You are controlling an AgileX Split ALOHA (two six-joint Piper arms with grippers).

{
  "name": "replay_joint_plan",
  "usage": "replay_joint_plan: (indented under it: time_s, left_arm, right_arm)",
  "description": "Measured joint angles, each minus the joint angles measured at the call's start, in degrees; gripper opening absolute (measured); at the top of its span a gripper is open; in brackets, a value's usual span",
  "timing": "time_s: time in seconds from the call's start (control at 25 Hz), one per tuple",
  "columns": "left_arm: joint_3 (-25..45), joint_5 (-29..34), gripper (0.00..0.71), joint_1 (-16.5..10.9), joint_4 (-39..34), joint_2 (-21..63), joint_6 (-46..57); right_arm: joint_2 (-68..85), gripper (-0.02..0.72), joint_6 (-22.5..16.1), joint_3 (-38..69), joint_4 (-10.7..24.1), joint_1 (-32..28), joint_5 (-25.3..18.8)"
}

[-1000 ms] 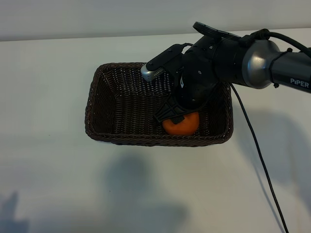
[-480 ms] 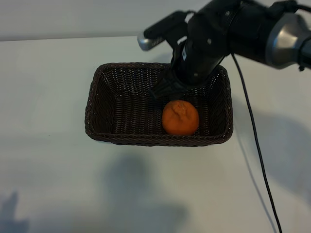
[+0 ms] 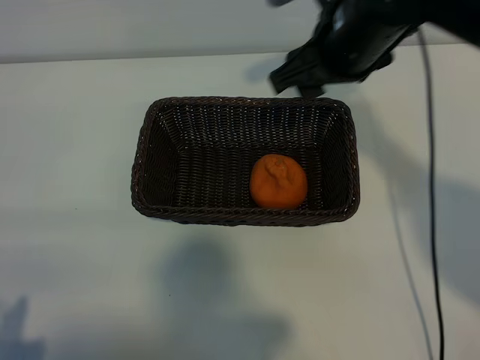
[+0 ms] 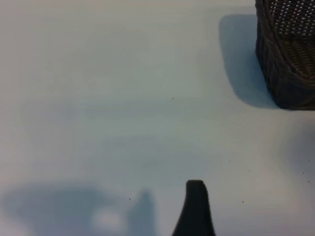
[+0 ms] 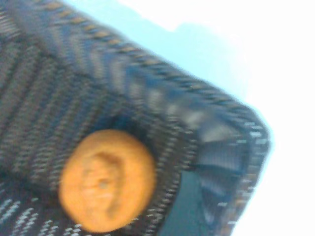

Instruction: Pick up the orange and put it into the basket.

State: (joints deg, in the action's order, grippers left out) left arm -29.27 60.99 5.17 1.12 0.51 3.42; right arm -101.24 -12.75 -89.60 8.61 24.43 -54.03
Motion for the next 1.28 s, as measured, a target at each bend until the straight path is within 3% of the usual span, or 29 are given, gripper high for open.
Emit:
replay_joint_plan:
  time_s: [0.44, 0.68, 0.84, 1.28]
  left_arm:
    - [0.0, 0.0, 0.59, 0.0, 0.0, 0.0, 0.0]
    - [0.0, 0.0, 0.59, 0.0, 0.0, 0.0, 0.0]
    - [0.0, 0.0, 0.591, 0.0, 0.0, 0.0, 0.0]
    - [0.0, 0.0, 0.59, 0.1, 0.0, 0.0, 0.0]
  right_arm:
    - [2.5, 0.596, 2.0, 0.0, 2.0, -19.5, -4.5]
    - [2.5, 0.596, 6.5, 0.0, -2.4, -28.0, -7.8]
    - [3.0, 0.596, 8.6, 0.0, -4.9, -30.6, -8.4]
    - [11.7, 0.596, 8.8, 0.0, -5.2, -32.0, -9.6]
